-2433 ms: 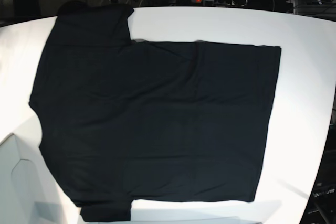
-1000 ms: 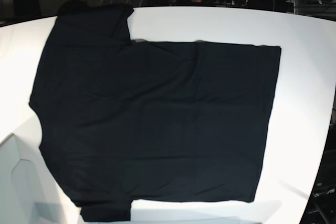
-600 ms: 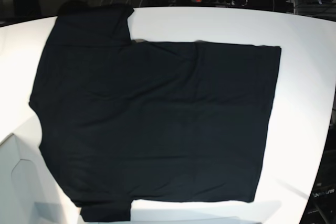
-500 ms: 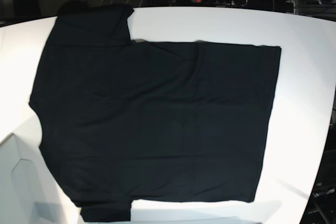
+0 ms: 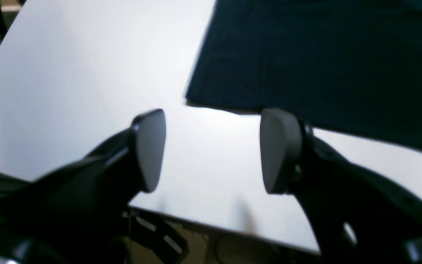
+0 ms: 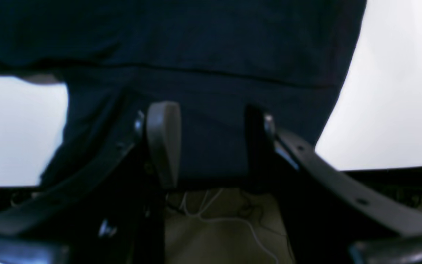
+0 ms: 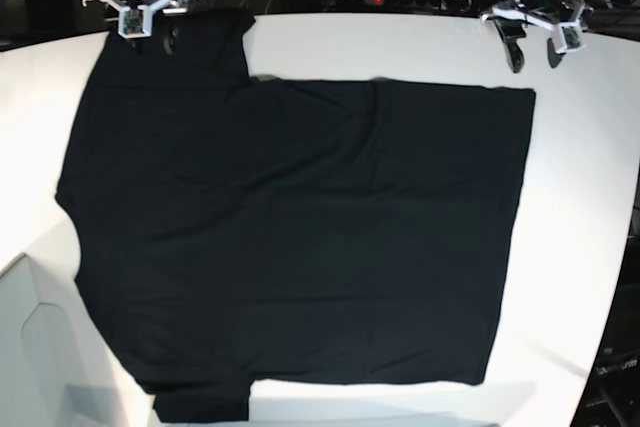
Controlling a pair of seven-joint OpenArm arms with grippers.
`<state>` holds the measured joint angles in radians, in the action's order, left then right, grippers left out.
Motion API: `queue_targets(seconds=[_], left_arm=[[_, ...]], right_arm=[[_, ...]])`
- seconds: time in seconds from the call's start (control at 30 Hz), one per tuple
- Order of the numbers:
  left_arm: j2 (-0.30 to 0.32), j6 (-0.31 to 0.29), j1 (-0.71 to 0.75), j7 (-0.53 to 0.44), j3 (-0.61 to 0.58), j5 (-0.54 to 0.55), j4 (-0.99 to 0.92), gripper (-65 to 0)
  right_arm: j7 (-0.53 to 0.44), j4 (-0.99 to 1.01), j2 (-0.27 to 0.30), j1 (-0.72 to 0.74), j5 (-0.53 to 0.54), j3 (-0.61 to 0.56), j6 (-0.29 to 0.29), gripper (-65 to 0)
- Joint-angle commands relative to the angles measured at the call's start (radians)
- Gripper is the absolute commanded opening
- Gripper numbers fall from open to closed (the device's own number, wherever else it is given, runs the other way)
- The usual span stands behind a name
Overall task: Fold the T-shirt properly
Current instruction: 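Grasp the black shirt's shoulder corners with both grippers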
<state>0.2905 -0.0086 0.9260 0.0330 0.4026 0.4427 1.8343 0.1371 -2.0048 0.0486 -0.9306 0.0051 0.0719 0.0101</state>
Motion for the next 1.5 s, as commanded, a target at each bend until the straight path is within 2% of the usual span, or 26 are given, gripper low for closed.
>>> queue_targets(seconds=[0.0, 0.17, 0.27, 0.4, 0.47, 0.57, 0.67, 0.87, 1.03, 1.2, 1.27, 1.47], left_arm=[[0.011, 0.003, -0.026, -0.023, 0.008, 0.000, -0.008, -26.1], [0.011, 0.003, -0.173, 0.002, 0.009, 0.000, -0.155, -26.1], [0.011, 0.003, -0.262, 0.060, 0.025, 0.000, -0.244, -25.9], [0.011, 0.002, -0.336, 0.071, 0.037, 0.000, -0.322, -25.7], [0.011, -0.009, -0.348, 0.071, 0.035, 0.000, -0.325, -25.7], [0.005, -0.080, -0.359, 0.071, 0.040, 0.000, -0.325, -26.0], [0.003, -0.107, -0.361, 0.072, 0.043, 0.000, -0.325, -26.0], [0.000, -0.109, -0.331, 0.071, 0.043, 0.005, -0.290, -26.1], [0.003, -0.109, -0.328, 0.072, 0.043, 0.087, -0.284, -26.1], [0.006, -0.110, -0.333, 0.072, 0.037, 0.098, -0.293, -26.5], [0.005, -0.110, -0.333, 0.072, 0.037, 0.098, -0.293, -30.0], [0.003, -0.110, -0.335, 0.072, 0.037, 0.098, -0.295, -46.7]], right_arm=[[-0.003, -0.015, 0.003, 0.011, -0.003, 0.003, 0.000, -35.4], [0.086, -0.015, 0.003, 0.064, -0.003, 0.003, 0.000, -35.4], [0.101, -0.015, 0.003, 0.077, -0.003, 0.003, 0.000, -35.4], [0.108, -0.015, 0.003, 0.078, -0.004, 0.004, 0.000, -35.4], [0.108, -0.015, 0.003, 0.077, -0.004, 0.004, 0.000, -35.4], [0.108, -0.015, 0.003, 0.075, -0.004, 0.004, 0.000, -35.4], [0.108, -0.015, 0.001, 0.074, -0.004, 0.004, 0.000, -35.4], [0.108, -0.014, -0.003, 0.072, -0.004, 0.004, 0.000, -35.4], [0.108, -0.014, -0.003, 0.072, -0.004, 0.004, 0.000, -35.4], [0.108, -0.014, -0.003, 0.072, -0.004, 0.004, 0.000, -35.4], [0.108, -0.014, -0.003, 0.071, -0.004, 0.004, 0.000, -35.4], [0.108, -0.014, 0.001, 0.071, -0.004, 0.004, 0.000, -35.4]])
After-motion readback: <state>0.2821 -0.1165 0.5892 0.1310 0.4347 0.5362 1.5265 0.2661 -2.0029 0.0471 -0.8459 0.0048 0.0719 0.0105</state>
